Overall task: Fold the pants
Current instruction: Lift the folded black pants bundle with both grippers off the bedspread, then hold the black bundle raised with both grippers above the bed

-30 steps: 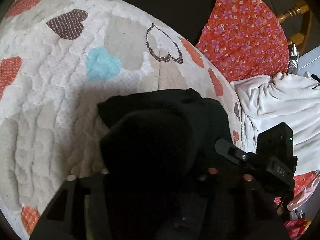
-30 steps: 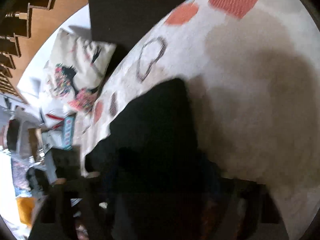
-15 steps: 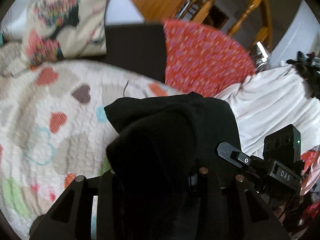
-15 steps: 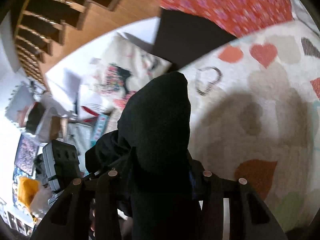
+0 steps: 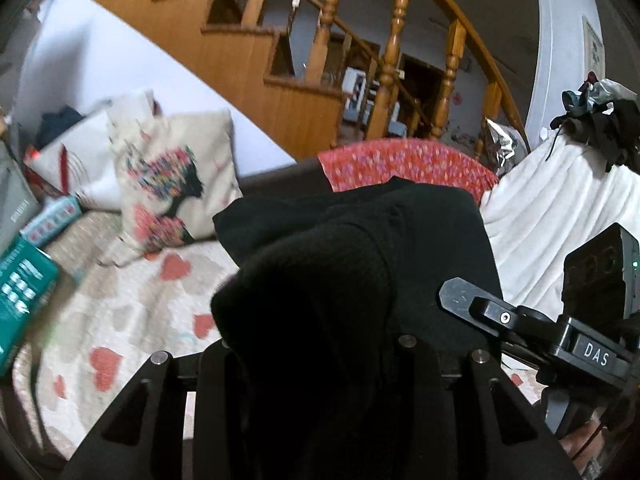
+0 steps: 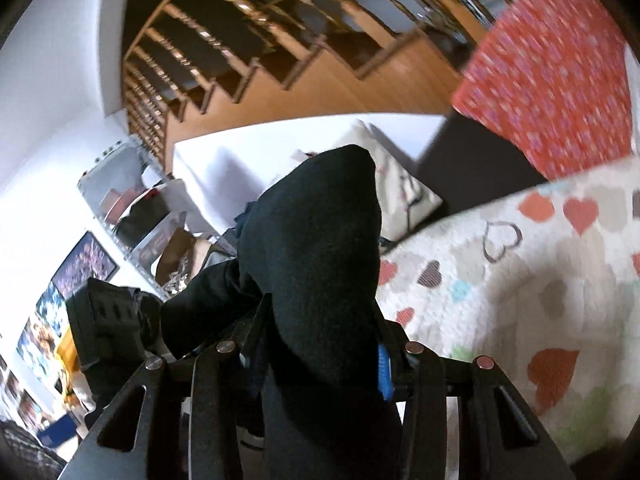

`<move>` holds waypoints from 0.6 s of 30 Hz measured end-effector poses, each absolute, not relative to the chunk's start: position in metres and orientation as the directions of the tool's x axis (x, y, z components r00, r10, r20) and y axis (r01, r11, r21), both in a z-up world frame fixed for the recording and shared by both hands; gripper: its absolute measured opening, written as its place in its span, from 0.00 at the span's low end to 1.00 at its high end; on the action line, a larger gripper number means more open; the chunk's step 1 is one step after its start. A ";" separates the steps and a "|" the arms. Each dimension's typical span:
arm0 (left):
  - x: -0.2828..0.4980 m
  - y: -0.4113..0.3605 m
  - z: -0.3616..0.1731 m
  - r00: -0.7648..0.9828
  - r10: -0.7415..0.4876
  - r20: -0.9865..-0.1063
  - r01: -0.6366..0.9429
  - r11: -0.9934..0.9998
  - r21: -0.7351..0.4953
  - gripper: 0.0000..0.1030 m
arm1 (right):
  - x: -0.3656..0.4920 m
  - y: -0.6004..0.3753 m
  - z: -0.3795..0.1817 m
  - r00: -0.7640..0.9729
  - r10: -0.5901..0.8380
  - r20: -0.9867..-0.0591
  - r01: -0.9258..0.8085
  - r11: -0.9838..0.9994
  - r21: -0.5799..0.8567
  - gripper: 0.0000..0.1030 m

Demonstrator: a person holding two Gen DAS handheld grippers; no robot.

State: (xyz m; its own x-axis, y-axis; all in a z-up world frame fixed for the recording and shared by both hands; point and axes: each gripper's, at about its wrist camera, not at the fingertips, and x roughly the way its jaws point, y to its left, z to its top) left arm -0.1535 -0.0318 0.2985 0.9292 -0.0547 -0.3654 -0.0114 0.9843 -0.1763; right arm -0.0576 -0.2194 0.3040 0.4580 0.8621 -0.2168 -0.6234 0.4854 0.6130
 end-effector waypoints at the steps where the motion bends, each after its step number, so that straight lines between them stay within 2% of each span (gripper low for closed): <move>1: -0.161 -0.032 0.302 0.934 -0.041 -0.355 -0.019 0.986 -0.163 0.35 | -0.063 -0.218 0.308 0.455 0.866 -0.207 -0.633 0.478 0.609 0.44; 10: -0.203 -0.036 0.320 0.957 0.107 -0.271 -0.123 0.991 -0.043 0.35 | -0.091 -0.207 0.330 0.411 0.899 -0.153 -0.689 0.416 0.593 0.44; 18: -0.196 -0.032 0.314 0.944 0.128 -0.304 -0.144 0.989 -0.030 0.35 | -0.087 -0.196 0.323 0.395 0.901 -0.177 -0.681 0.417 0.602 0.45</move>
State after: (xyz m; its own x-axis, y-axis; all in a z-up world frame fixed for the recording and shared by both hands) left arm -0.1961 -0.0315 0.3139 0.9440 0.1283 -0.3040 -0.1441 0.9891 -0.0301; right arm -0.0865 -0.1959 0.3226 0.3952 0.9014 -0.1771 -0.6814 0.4169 0.6016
